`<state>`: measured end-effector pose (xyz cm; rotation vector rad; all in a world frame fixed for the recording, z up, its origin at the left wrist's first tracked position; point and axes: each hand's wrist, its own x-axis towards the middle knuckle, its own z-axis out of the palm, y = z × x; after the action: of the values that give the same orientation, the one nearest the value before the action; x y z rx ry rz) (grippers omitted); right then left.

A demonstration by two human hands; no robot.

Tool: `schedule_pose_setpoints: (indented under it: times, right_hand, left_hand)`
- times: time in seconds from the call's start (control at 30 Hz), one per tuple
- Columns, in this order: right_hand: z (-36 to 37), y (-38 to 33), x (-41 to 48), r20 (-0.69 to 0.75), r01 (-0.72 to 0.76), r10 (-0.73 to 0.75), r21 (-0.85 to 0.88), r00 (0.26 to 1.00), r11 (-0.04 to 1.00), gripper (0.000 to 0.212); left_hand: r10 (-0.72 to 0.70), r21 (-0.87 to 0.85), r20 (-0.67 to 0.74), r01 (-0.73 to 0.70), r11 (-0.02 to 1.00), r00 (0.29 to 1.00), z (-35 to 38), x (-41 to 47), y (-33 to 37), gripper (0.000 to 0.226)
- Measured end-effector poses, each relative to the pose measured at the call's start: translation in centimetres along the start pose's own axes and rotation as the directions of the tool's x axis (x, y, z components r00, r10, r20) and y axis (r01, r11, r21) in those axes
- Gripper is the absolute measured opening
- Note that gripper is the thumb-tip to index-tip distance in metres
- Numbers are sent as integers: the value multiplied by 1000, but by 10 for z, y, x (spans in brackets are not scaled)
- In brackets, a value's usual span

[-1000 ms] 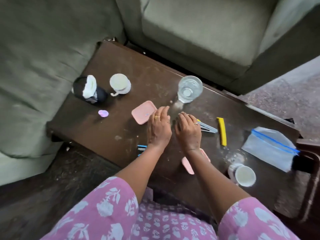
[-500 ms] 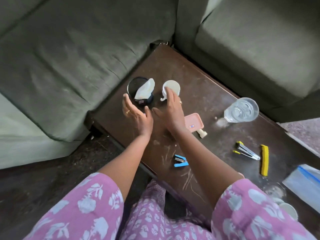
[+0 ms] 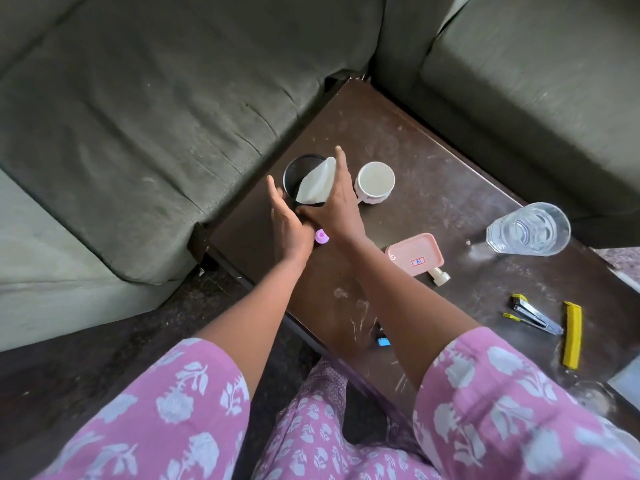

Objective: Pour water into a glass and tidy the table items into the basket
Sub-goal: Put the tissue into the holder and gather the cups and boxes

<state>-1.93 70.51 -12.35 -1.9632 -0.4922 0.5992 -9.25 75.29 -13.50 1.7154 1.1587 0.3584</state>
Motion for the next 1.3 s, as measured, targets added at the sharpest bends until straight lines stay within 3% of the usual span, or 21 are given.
schedule_pose_setpoints:
  times: [0.13,0.23,0.5,0.67,0.83,1.1,1.3]
  right_hand:
    - [0,-8,3,-15,47,-47,-11,999,999,103]
    - [-12,-15,0,-59,113,-113,0,992,994,97]
    - [-80,-19,-18,-269,181,-168,24,948,983,95]
    - [-138,-3,-47,-403,212,-191,6,895,977,94]
    - [-197,28,-85,-500,189,-172,-17,849,982,94]
    - [-283,86,-156,-611,120,-147,-84,778,989,92]
    - [-323,126,-191,-660,12,-76,-101,748,995,92]
  left_hand:
    - [63,1,-66,-63,998,996,1,-1,4,89]
    - [185,11,-141,-185,983,973,4,-4,13,81]
    - [505,73,-232,-503,861,831,45,-21,53,71]
    - [617,26,-183,-623,781,766,89,-58,77,72]
    - [610,-21,-40,-611,791,791,134,-109,90,68]
    - [648,-99,186,-642,760,739,208,-192,94,66]
    - [517,-34,194,-521,853,834,245,-222,95,78]
